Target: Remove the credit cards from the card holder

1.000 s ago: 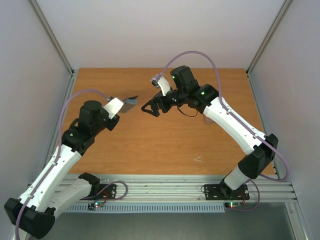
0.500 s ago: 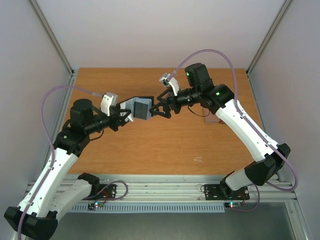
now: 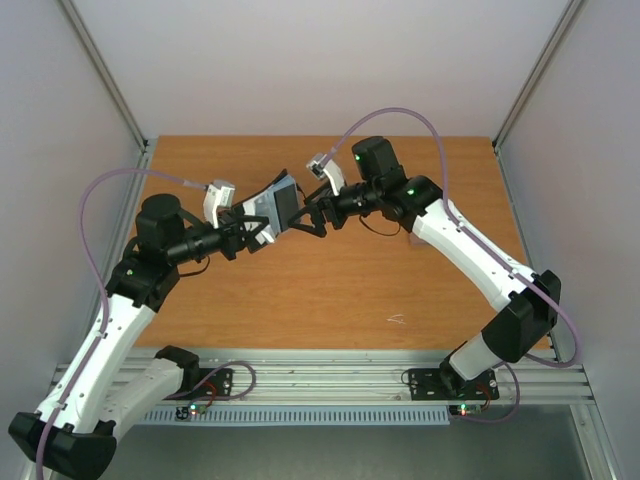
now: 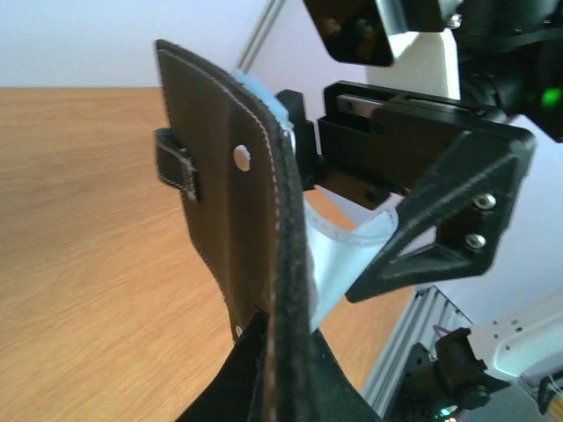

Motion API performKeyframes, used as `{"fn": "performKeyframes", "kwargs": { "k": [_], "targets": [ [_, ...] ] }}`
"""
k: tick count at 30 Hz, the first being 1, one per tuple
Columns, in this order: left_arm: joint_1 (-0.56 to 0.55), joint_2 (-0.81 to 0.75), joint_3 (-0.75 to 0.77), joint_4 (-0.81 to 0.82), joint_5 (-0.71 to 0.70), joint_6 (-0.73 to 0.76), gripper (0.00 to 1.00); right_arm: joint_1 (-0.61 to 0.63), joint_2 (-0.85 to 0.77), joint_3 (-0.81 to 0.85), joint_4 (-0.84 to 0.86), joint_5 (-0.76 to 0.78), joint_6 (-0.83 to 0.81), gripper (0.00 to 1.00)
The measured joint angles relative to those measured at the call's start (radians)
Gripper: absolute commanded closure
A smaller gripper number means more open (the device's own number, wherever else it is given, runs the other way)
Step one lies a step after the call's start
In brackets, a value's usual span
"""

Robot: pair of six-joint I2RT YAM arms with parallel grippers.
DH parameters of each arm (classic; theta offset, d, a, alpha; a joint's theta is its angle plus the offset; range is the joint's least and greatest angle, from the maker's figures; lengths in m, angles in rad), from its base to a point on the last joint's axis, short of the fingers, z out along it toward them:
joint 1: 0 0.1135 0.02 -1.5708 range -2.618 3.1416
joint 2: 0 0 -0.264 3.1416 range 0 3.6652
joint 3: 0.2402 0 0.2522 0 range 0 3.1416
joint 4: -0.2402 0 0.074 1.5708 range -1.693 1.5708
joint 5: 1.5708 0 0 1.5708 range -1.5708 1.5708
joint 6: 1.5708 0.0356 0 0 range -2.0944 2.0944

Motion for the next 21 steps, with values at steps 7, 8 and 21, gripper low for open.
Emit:
{"fn": "performKeyframes", "kwargs": {
  "k": [7, 8, 21],
  "targets": [
    [0.000, -0.005, 0.000, 0.046, 0.116, -0.002, 1.00, -0.111, -0.001, -0.003, 0.043, -0.131, 0.019, 0.01],
    [0.001, -0.008, 0.000, 0.048, 0.138, 0.009, 1.00, -0.132, 0.000, 0.007, 0.018, -0.144, 0.010, 0.01],
    [0.005, -0.021, 0.000, 0.144, 0.315, 0.108, 1.00, -0.121, -0.014, 0.153, -0.215, -0.336, -0.121, 0.01]
  ]
}}
